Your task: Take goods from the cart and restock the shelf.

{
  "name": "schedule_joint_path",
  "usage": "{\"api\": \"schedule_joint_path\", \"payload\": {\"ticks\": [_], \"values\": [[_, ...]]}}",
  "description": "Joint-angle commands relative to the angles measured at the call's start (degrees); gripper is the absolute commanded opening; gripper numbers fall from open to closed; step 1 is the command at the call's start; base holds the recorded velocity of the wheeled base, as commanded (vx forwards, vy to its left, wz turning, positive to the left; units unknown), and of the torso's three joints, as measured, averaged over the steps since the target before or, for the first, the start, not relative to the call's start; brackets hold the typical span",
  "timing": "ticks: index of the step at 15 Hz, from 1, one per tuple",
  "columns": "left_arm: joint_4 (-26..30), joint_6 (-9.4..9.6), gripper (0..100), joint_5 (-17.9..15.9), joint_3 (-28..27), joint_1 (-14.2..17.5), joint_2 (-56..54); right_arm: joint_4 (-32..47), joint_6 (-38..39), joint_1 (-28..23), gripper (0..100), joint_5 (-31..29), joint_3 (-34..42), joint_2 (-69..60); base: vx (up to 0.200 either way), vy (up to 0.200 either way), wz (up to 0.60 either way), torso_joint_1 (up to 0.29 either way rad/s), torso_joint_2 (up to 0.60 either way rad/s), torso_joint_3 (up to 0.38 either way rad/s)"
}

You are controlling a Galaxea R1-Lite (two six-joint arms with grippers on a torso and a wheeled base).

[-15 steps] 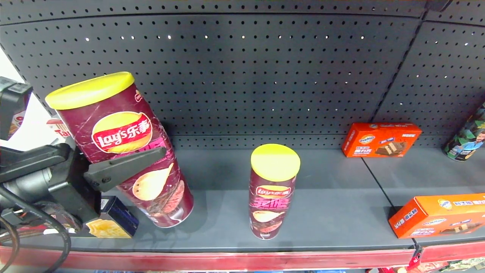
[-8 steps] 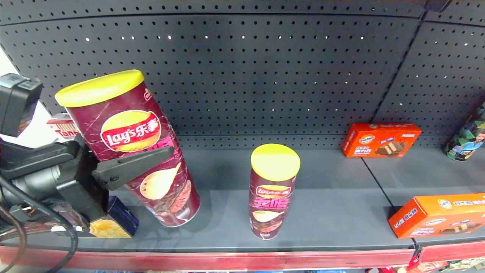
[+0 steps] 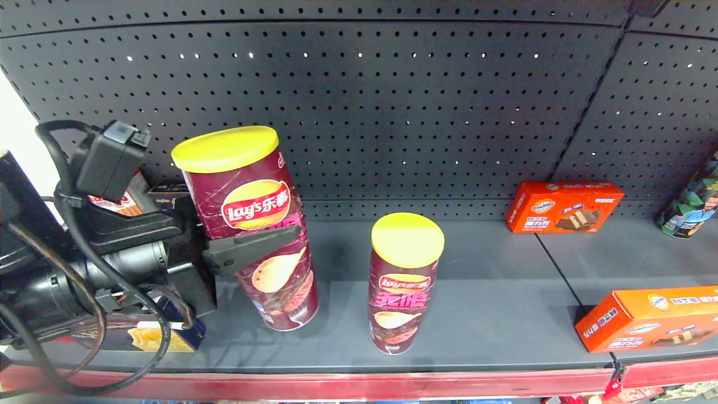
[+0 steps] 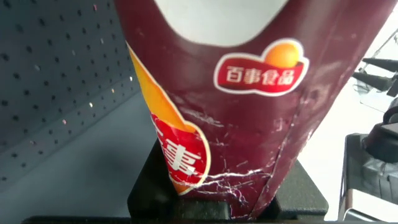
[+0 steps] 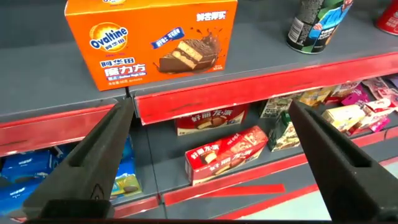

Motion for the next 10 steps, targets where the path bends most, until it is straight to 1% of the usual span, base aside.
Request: {"api": "schedule_joint_path", "payload": {"ticks": [1, 3, 4, 5, 6, 7, 8, 10], "values": [[0.9, -0.39, 0, 0.1, 0.4, -3.5, 1.8, 0.0, 0.0, 0.0, 100, 0.0, 0.0, 0.2, 0.000, 0.000, 0.00, 0.000, 0.00, 0.000], [-0.1, 0.31, 0, 3.0, -1.2, -3.4, 4.1, 0.0, 0.0, 0.0, 100, 0.0, 0.0, 0.2, 0.000, 0.000, 0.00, 0.000, 0.00, 0.000], [0.5, 0.31, 0, 3.5, -1.7, -2.2, 4.0, 0.0, -0.1, 0.0, 100, 0.0, 0.0, 0.2, 0.000, 0.000, 0.00, 0.000, 0.00, 0.000], [-0.1, -0.21, 0, 2.3, -1.7, -2.7, 4.1, 0.0, 0.0, 0.0, 100, 0.0, 0.0, 0.2, 0.000, 0.000, 0.00, 0.000, 0.00, 0.000], [0.5, 0.23, 0, 1.9, -0.9, -2.1, 4.5, 0.0, 0.0, 0.0, 100, 0.0, 0.0, 0.2, 0.000, 0.000, 0.00, 0.000, 0.00, 0.000], [0.3, 1.02, 0, 2.0, -1.6, -1.9, 6.0, 0.0, 0.0, 0.0, 100, 0.0, 0.0, 0.2, 0.000, 0.000, 0.00, 0.000, 0.00, 0.000], [-0.7, 1.90, 0, 1.9, -3.0, -1.7, 8.8, 0.0, 0.0, 0.0, 100, 0.0, 0.0, 0.2, 0.000, 0.000, 0.00, 0.000, 0.00, 0.000], [-1.0, 3.21, 0, 2.0, -9.3, -1.8, 13.9, 0.0, 0.0, 0.0, 100, 0.0, 0.0, 0.2, 0.000, 0.000, 0.00, 0.000, 0.00, 0.000]]}}
